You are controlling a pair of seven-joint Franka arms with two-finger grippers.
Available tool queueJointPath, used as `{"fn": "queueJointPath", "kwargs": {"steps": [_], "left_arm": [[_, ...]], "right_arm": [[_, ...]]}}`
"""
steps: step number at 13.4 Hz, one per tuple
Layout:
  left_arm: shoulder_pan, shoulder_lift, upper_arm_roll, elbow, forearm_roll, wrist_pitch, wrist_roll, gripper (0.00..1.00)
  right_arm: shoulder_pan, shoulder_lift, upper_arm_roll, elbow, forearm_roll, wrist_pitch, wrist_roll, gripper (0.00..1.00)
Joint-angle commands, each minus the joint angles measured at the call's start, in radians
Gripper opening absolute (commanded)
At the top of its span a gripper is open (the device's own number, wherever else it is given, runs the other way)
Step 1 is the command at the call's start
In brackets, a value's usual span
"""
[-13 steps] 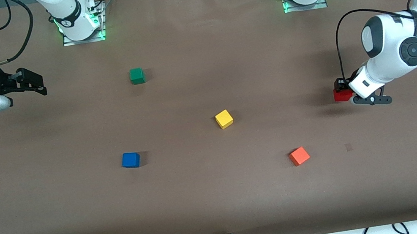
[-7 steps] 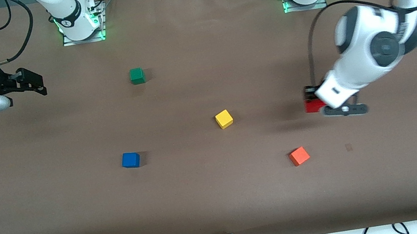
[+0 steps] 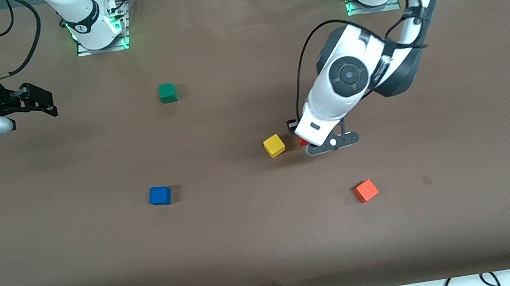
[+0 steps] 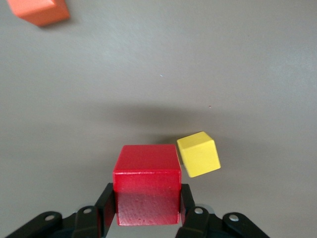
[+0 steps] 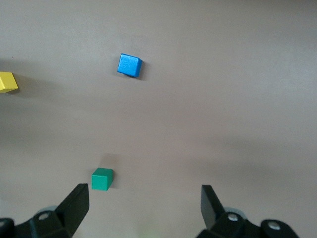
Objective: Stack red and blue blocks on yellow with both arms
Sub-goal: 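Carry the red block with the left gripper over the yellow block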
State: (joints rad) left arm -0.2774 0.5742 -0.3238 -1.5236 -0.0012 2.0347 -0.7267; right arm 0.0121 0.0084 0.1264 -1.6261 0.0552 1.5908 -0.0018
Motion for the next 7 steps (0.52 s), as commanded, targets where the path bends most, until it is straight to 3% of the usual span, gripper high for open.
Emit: {"fn": "queueJointPath", "kwargs": {"steps": [1,7], "left_arm": [[-0.06,0.087,0.017,0.108,0.023,-0.011,-0.091,0.06],[-0.15,0.154,0.032,0.111,0.029,0.076,-0.142,0.05]], "right_arm": [[-0.003,-0.001,-0.002,0.011,0.006,-0.009,0.0,1.0],[-0.003,-0.001,-0.001,0.011,0.006,-0.011,0.0,1.0]]}}
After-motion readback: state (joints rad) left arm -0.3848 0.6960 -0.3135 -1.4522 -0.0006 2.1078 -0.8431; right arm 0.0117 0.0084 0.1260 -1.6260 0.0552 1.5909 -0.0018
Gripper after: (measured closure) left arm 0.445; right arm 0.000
